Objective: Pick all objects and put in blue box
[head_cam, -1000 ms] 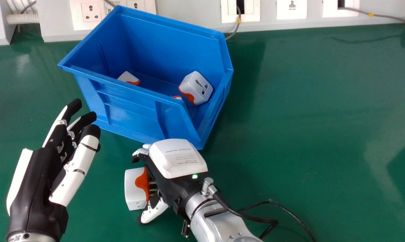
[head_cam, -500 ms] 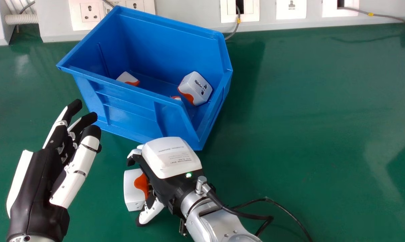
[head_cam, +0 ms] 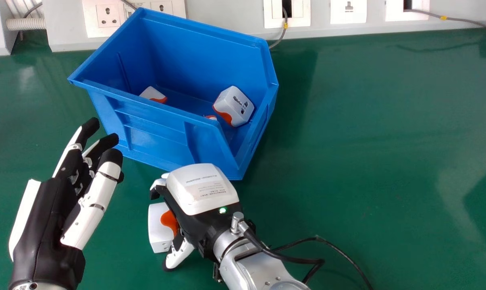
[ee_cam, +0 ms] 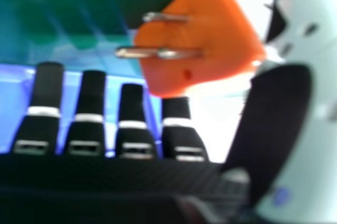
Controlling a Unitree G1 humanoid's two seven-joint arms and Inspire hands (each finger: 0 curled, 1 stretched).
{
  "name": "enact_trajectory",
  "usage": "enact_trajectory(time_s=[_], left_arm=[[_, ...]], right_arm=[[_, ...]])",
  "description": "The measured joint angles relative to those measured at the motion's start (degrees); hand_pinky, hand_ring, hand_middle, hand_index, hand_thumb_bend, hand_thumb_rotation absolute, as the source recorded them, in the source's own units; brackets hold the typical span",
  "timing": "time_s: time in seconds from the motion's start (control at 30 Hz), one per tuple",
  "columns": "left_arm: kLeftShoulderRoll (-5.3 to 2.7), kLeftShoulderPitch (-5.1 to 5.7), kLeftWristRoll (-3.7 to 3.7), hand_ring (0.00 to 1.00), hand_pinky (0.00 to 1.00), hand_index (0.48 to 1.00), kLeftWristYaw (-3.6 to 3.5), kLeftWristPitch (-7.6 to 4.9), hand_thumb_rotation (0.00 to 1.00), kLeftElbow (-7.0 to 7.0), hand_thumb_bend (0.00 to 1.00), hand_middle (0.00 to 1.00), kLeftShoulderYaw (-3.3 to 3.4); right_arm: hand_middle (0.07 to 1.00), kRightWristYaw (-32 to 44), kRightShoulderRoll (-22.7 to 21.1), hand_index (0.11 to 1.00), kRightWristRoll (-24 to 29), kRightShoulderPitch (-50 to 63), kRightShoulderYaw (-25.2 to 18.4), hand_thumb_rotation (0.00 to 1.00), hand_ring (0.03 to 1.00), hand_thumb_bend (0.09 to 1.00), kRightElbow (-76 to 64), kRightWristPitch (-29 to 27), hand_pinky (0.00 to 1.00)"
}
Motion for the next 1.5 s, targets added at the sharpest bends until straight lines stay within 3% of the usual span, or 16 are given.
enact_trajectory(time_s=[0.37,0.57,0.83,1.03,1.07,1.13,1.17,1.23,1.27,1.3,1.33,1.5], left_arm=[[-0.07,0.00,-0.19,0.89,0.81,0.939,0.03,0.40,0.65,-0.09,0.36,0.89,-0.11],[-0.09,0.01,-0.19,0.89,0.81,0.939,0.11,0.58,0.65,-1.38,0.36,0.89,-0.49],[-0.10,0.01,-0.19,0.89,0.81,0.939,0.11,1.03,0.65,-1.45,0.37,0.89,-0.50],[-0.10,0.00,-0.19,0.89,0.81,0.939,0.11,1.51,0.65,-1.47,0.37,0.89,-0.52],[-0.10,0.01,-0.19,0.89,0.81,0.939,0.12,1.56,0.65,-1.47,0.38,0.89,-0.52],[-0.10,0.00,-0.19,0.89,0.81,0.939,0.14,1.59,0.65,-1.47,0.38,0.89,-0.51],[-0.10,-0.01,-0.19,0.89,0.81,0.940,0.14,1.60,0.65,-1.47,0.38,0.89,-0.52],[-0.10,-0.02,-0.19,0.89,0.81,0.940,0.15,1.62,0.65,-1.47,0.38,0.89,-0.52],[-0.11,-0.02,-0.19,0.89,0.81,0.940,0.16,1.66,0.66,-1.50,0.38,0.89,-0.52],[-0.11,-0.01,-0.19,0.89,0.81,0.940,0.18,1.73,0.66,-1.56,0.38,0.89,-0.54],[-0.12,-0.01,-0.19,0.89,0.81,0.940,0.24,1.95,0.66,-1.75,0.38,0.89,-0.57],[-0.14,-0.02,-0.19,0.89,0.81,0.940,0.35,2.85,0.66,-2.19,0.38,0.89,-0.80]], right_arm=[[0.826,0.8,0.2,0.716,0.0,-0.6,0.5,0.16,0.761,0.744,0.2,0.1,0.62],[0.822,0.3,0.2,0.713,0.0,-0.6,0.7,0.15,0.755,0.726,0.3,-0.3,0.61],[0.795,-1.5,0.3,0.698,-0.3,-1.4,2.0,0.12,0.732,0.608,2.1,-1.8,0.59],[0.754,0.9,0.0,0.644,0.6,-1.6,1.4,0.10,0.698,0.579,1.2,-2.8,0.57],[0.706,1.0,-0.2,0.607,0.9,-1.5,1.0,0.08,0.650,0.568,1.2,-3.2,0.54],[0.706,0.8,-0.5,0.607,1.2,-1.4,0.6,0.08,0.650,0.568,1.3,-4.3,0.54],[0.642,0.6,-0.6,0.586,1.3,-1.4,0.4,0.06,0.569,0.557,1.4,-4.9,0.47],[0.642,0.2,-1.1,0.586,1.5,-1.4,0.0,0.06,0.569,0.557,1.7,-6.4,0.47],[0.608,0.0,-1.2,0.563,1.5,-1.4,-0.1,0.05,0.473,0.551,1.8,-7.0,0.38],[0.608,-0.1,-1.4,0.563,1.5,-1.4,-0.2,0.05,0.473,0.551,1.9,-7.6,0.38],[0.561,-0.2,-1.5,0.546,1.5,-1.5,-0.2,0.04,0.405,0.545,2.1,-8.3,0.32],[0.495,-0.3,-2.0,0.520,1.4,-2.0,-0.5,0.03,0.308,0.535,2.7,-10.0,0.24]])
